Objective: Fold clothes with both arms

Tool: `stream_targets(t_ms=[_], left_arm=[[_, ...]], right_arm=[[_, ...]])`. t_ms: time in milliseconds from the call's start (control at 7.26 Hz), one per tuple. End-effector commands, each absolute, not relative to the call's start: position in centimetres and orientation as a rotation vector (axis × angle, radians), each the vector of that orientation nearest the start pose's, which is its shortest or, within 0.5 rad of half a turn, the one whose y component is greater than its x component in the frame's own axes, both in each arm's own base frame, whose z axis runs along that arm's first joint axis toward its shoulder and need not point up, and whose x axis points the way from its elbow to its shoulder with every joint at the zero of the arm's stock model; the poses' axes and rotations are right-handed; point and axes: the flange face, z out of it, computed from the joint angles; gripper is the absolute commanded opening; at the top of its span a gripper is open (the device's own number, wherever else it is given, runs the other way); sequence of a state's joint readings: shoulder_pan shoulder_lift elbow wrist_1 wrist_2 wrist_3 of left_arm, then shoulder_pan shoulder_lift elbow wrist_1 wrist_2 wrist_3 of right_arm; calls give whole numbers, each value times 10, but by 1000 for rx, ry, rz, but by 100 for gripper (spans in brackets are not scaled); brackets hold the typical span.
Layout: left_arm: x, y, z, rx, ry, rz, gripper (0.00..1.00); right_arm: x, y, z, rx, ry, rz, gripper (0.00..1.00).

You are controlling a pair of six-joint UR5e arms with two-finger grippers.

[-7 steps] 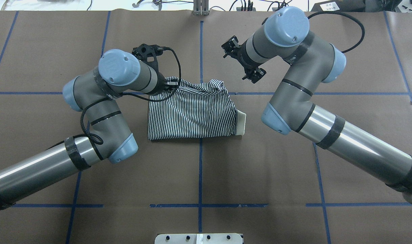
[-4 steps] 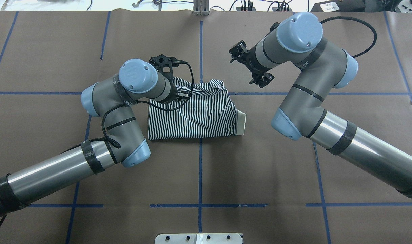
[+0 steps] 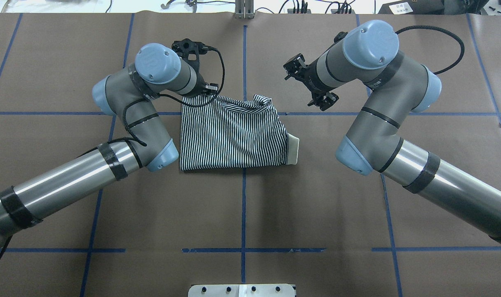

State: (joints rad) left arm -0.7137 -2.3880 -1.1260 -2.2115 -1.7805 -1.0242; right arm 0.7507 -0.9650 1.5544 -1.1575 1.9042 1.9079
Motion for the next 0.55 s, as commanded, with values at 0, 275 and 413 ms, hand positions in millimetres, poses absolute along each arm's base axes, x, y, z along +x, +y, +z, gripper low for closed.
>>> stream_targets(t_ms=[0,275,413], left_arm=[[502,-660,291,487,933,-95,0],[448,-680,291,469,972,-95,0],[409,-675,303,455,1007,-95,0]], right_arm=[[-463,-535,260,-101,-1062,803,100],[-507,-498,248,-76,-1066,761,99],[-547,-463,247,-62,-1022,731,79]])
